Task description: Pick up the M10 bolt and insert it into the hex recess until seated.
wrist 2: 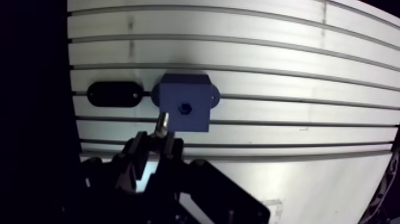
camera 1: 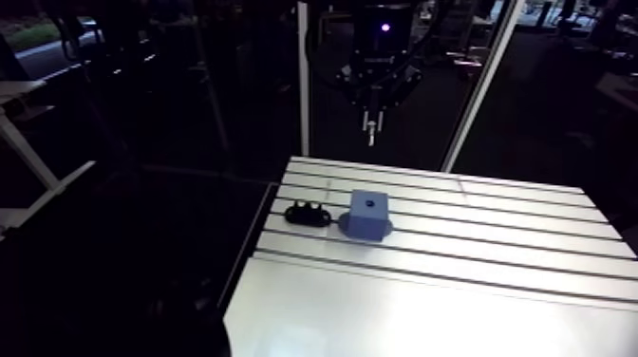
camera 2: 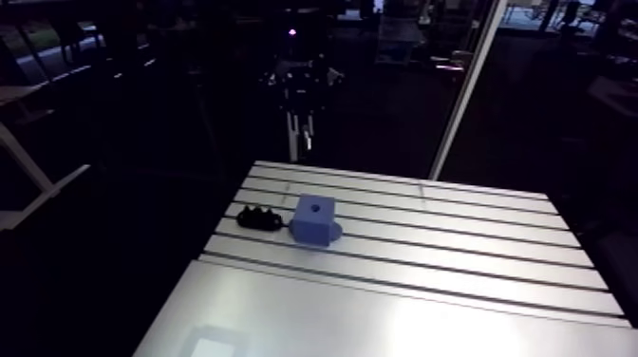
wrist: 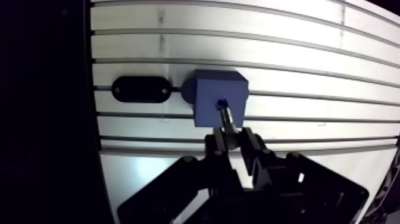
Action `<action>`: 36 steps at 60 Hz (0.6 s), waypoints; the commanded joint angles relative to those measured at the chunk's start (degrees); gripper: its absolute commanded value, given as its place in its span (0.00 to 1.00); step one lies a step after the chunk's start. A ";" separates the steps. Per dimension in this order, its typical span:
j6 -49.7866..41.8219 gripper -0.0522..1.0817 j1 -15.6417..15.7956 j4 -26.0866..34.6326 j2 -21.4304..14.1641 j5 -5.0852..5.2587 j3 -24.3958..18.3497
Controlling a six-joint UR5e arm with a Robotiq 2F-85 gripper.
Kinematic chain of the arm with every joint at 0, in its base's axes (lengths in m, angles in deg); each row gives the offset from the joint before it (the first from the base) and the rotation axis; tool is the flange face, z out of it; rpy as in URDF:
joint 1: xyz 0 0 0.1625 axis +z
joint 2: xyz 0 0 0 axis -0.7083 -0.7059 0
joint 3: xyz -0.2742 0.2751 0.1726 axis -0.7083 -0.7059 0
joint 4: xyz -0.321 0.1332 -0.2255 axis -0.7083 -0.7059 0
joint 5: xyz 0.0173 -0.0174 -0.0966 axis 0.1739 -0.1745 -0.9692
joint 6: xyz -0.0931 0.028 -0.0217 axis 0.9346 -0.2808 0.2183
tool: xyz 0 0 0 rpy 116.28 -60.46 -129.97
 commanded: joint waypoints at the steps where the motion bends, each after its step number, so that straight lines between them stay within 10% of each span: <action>1: -0.15 0.96 -2.25 1.69 -0.09 0.16 -0.26; 36: 3.18 0.96 -1.26 3.43 -0.98 0.44 0.25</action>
